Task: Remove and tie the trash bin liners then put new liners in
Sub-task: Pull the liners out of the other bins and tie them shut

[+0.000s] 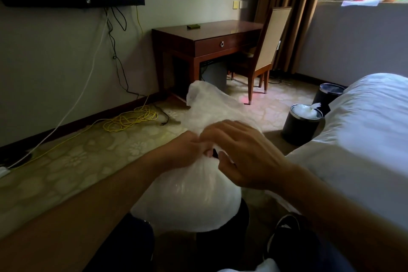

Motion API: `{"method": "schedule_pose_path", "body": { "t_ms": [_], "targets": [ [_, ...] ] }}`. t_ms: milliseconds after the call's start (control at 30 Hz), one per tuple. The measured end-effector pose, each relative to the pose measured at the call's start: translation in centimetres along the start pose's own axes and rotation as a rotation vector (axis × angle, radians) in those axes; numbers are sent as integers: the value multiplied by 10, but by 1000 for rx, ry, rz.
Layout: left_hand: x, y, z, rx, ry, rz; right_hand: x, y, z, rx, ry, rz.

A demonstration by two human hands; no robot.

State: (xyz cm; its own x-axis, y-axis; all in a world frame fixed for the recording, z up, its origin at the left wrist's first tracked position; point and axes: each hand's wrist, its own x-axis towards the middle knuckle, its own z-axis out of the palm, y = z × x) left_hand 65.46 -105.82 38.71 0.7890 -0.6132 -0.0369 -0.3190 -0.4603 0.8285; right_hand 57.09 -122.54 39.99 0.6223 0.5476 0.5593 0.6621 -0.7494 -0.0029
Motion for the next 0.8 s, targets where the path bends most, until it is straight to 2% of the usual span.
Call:
{"method": "schedule_pose_path", "body": {
  "t_ms": [67, 200, 300, 433, 500, 600, 667, 800],
  "targets": [
    [-4, 1, 1, 143, -88, 46, 2, 6, -3, -38, -145, 6],
    [-10, 8, 9, 278, -192, 132, 3, 24, 5, -430, -321, -13],
    [-11, 9, 8, 457, -217, 208, 7, 29, 11, -476, -364, -9],
    [-15, -6, -6, 625, -147, 208, 9, 30, 7, -509, -667, 151],
    [-17, -14, -10, 828, -94, 208, 3, 24, 10, -366, -754, 289],
    [-17, -16, -3, 1300, 35, 250, -1, 9, 15, 145, -953, 587],
    [-17, -21, 9, 1378, 48, 212, 1, 0, 14, 372, -1008, 623],
    [-15, -40, 30, 1345, 0, 192, 1, 0, 4, 353, -956, 548]
  ]
}}
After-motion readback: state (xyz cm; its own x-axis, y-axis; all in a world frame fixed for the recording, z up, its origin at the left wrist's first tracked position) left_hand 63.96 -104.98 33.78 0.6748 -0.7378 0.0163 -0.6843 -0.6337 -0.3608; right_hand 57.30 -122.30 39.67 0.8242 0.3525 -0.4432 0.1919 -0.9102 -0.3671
